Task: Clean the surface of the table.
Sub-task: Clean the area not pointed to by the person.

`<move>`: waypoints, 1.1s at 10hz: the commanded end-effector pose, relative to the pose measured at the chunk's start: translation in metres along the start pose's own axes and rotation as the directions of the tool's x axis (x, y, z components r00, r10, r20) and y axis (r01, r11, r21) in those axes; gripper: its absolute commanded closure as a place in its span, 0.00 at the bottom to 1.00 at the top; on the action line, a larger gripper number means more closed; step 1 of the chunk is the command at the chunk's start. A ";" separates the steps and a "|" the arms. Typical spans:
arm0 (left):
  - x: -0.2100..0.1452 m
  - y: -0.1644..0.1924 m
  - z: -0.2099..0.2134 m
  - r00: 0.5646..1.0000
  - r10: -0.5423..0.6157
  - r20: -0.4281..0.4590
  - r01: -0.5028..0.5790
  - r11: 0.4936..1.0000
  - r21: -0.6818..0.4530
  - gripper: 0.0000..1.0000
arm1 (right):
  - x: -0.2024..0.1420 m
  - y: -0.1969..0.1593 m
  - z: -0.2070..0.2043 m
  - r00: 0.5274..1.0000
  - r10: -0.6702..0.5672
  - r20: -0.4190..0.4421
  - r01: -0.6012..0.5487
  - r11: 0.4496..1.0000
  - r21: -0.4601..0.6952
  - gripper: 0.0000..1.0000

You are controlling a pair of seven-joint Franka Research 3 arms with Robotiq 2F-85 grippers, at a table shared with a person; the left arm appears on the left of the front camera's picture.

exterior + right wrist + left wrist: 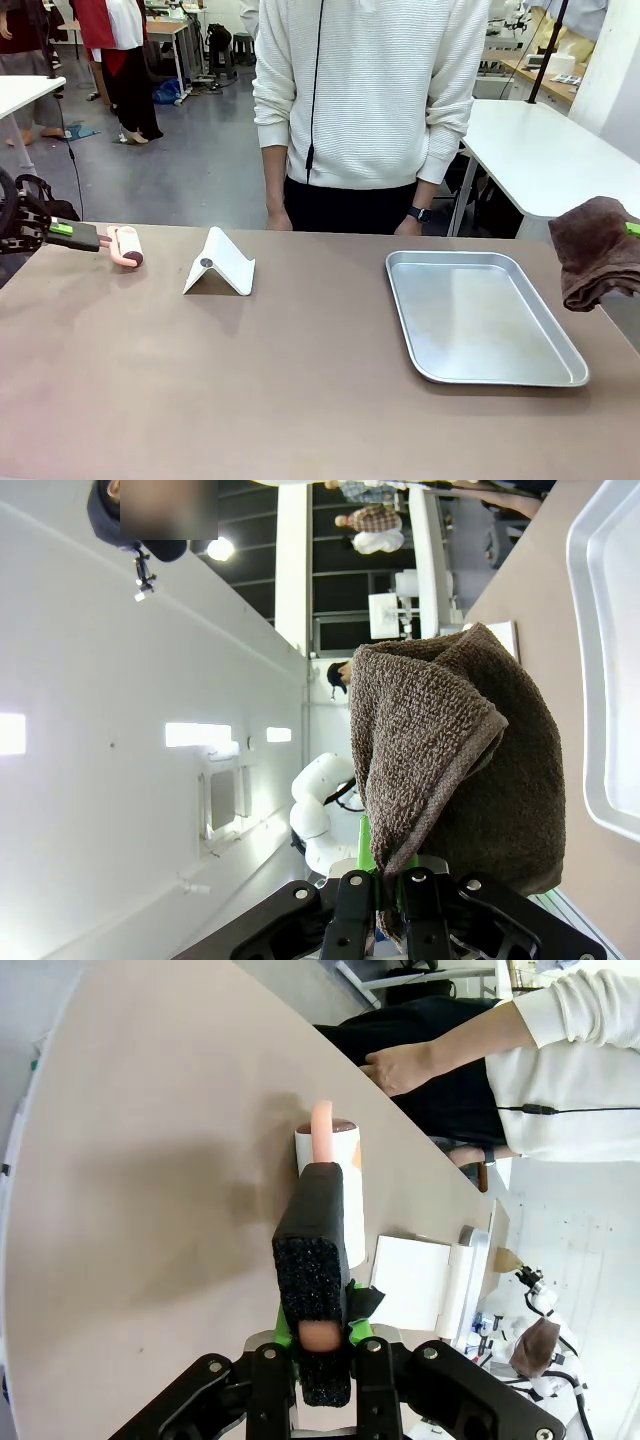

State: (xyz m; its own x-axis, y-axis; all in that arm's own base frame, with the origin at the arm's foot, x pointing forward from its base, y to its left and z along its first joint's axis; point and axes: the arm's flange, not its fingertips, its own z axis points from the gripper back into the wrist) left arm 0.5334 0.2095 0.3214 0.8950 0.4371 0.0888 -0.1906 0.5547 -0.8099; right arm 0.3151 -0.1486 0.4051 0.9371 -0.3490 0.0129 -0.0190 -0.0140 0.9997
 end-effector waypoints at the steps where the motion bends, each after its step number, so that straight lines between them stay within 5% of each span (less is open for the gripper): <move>1: -0.015 -0.002 -0.015 0.999 -0.026 0.026 0.027 0.999 -0.047 0.97 | -0.002 0.003 0.000 1.000 0.007 -0.006 -0.007 1.000 0.002 0.93; 6: -0.076 -0.047 0.067 0.994 -0.103 0.024 0.106 0.951 -0.291 0.97 | -0.002 0.003 0.000 1.000 0.007 -0.006 -0.007 1.000 0.002 0.93; 9: -0.132 -0.044 0.142 0.952 -0.201 -0.230 0.080 0.891 -0.447 0.97 | -0.002 0.003 0.000 1.000 0.007 -0.006 -0.007 1.000 0.002 0.93; 11: -0.182 -0.029 0.187 0.904 -0.310 -0.295 0.129 0.856 -0.501 0.97 | -0.002 0.003 0.000 1.000 0.007 -0.006 -0.007 1.000 0.002 0.93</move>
State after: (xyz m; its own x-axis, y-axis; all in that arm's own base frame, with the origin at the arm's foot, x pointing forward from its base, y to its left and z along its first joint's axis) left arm 0.3193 0.2314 0.4372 0.9886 0.0959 0.1164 0.0975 0.1822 -0.9784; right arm 0.3152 -0.1487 0.4052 0.9371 -0.3489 0.0132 -0.0192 -0.0137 0.9997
